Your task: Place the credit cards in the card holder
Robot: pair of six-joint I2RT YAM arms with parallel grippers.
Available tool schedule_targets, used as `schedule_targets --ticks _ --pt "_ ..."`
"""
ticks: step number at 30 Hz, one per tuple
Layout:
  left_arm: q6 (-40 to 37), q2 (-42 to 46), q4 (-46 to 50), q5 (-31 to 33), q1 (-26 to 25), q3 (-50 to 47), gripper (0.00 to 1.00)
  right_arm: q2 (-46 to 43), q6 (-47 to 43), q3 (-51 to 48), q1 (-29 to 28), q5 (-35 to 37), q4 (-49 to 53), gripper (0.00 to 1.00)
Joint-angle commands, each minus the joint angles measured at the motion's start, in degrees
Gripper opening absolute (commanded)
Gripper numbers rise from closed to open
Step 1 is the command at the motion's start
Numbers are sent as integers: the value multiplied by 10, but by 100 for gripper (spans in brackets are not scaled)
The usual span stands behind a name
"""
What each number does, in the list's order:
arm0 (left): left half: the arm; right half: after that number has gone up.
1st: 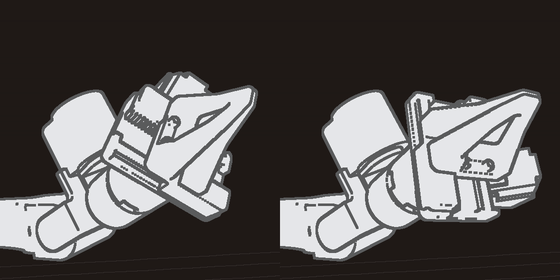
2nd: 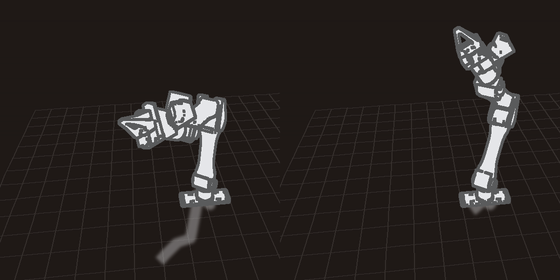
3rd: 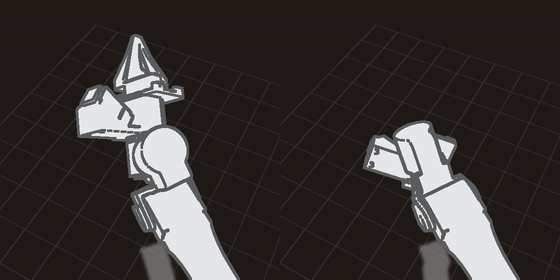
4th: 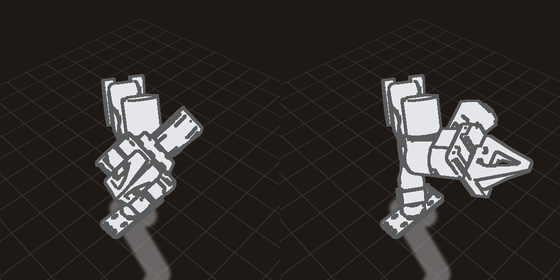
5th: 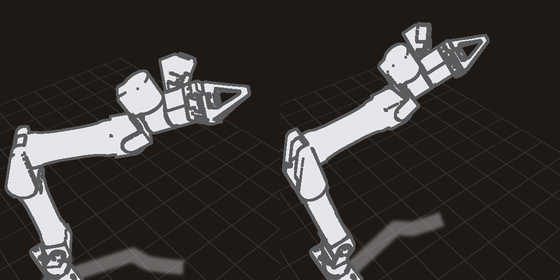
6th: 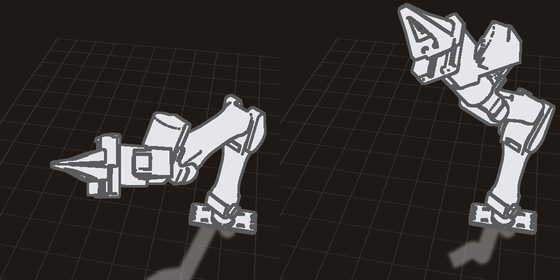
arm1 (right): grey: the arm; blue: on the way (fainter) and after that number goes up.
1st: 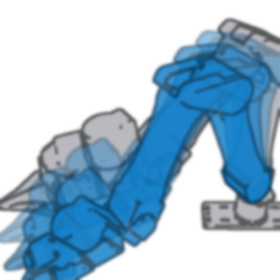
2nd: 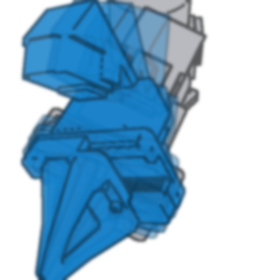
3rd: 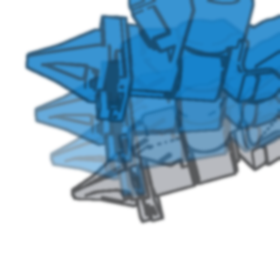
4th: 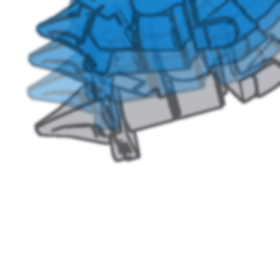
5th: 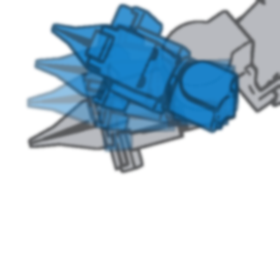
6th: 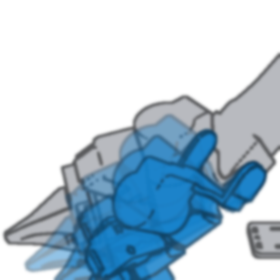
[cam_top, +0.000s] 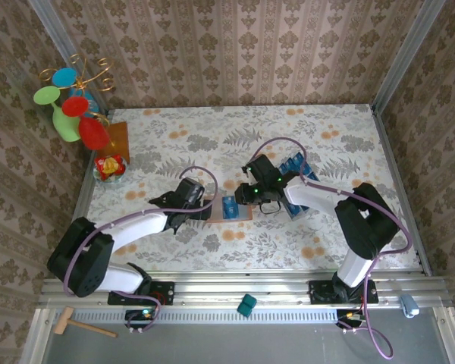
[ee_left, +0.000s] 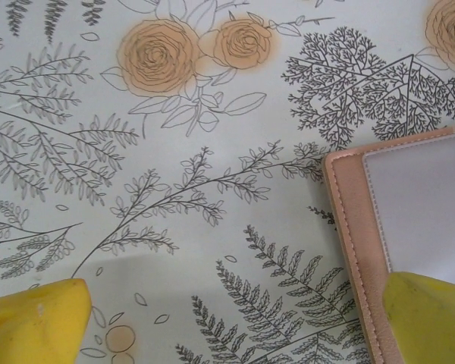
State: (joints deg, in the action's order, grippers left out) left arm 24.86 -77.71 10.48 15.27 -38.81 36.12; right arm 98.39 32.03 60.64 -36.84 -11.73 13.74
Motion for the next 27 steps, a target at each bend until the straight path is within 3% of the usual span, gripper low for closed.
schedule_targets --ticks 1,5,27 --pt "2 18 19 -1 11 -16 100 25 -29 27 -12 79 77 14" --pt "3 16 27 -2 26 -21 100 48 -40 44 -25 95 93 6" --pt "35 -58 56 0 36 9 100 114 -48 94 -46 98 107 3"
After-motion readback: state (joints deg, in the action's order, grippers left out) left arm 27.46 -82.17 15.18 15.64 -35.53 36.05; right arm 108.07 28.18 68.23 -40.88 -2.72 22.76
